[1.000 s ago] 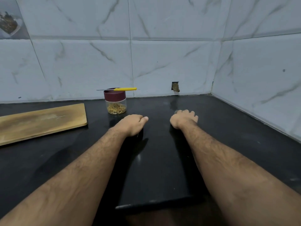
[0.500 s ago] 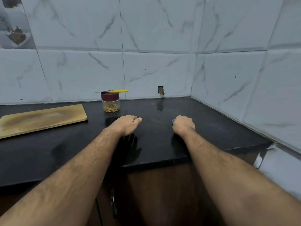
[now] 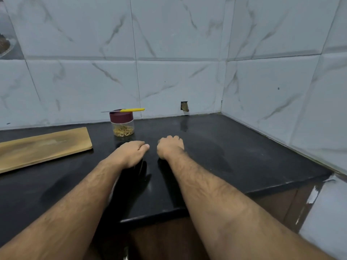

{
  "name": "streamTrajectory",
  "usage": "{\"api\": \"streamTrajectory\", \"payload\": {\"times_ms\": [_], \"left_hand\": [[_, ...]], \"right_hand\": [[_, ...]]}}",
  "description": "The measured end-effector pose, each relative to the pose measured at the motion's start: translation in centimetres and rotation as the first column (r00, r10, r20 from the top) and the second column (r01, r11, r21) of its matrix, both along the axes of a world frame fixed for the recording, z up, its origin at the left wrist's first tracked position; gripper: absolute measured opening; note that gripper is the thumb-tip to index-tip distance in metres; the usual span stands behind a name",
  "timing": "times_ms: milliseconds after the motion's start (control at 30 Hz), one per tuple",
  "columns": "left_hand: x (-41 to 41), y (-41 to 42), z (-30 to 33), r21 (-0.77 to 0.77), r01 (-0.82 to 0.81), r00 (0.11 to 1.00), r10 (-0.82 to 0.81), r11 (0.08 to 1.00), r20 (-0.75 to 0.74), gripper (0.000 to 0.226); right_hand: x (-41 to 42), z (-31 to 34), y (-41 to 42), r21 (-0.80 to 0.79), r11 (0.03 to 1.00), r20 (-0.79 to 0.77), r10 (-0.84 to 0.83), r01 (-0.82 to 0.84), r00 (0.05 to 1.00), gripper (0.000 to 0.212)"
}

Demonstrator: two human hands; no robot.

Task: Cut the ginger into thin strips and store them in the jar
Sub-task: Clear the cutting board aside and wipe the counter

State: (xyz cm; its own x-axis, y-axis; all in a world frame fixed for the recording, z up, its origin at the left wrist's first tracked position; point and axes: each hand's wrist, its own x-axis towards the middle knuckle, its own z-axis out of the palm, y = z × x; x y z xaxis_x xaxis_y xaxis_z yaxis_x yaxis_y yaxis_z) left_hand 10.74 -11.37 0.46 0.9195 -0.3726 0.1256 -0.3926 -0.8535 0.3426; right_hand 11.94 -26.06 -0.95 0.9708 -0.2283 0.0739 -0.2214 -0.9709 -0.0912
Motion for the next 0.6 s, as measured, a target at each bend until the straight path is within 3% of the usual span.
{"api": "streamTrajectory", "payload": {"times_ms": [267, 600], "left_hand": [[-1.3, -2.6, 0.0, 0.002, 0.07, 0.997, -0.07, 0.998, -0.015, 0.046], [-8.5, -2.8, -0.2, -0.005, 0.134, 0.991, -0.134, 0.991, -0.008, 0.048]], "right_hand": [[-0.5, -0.4, -4.6, 0.039, 0.99, -0.012, -0.136, 0.136, 0.991, 0.048], [-13.2, -0.5, -7.3, 0.093, 0.978, 0.079, -0.192, 0.185, 0.978, 0.029]]}}
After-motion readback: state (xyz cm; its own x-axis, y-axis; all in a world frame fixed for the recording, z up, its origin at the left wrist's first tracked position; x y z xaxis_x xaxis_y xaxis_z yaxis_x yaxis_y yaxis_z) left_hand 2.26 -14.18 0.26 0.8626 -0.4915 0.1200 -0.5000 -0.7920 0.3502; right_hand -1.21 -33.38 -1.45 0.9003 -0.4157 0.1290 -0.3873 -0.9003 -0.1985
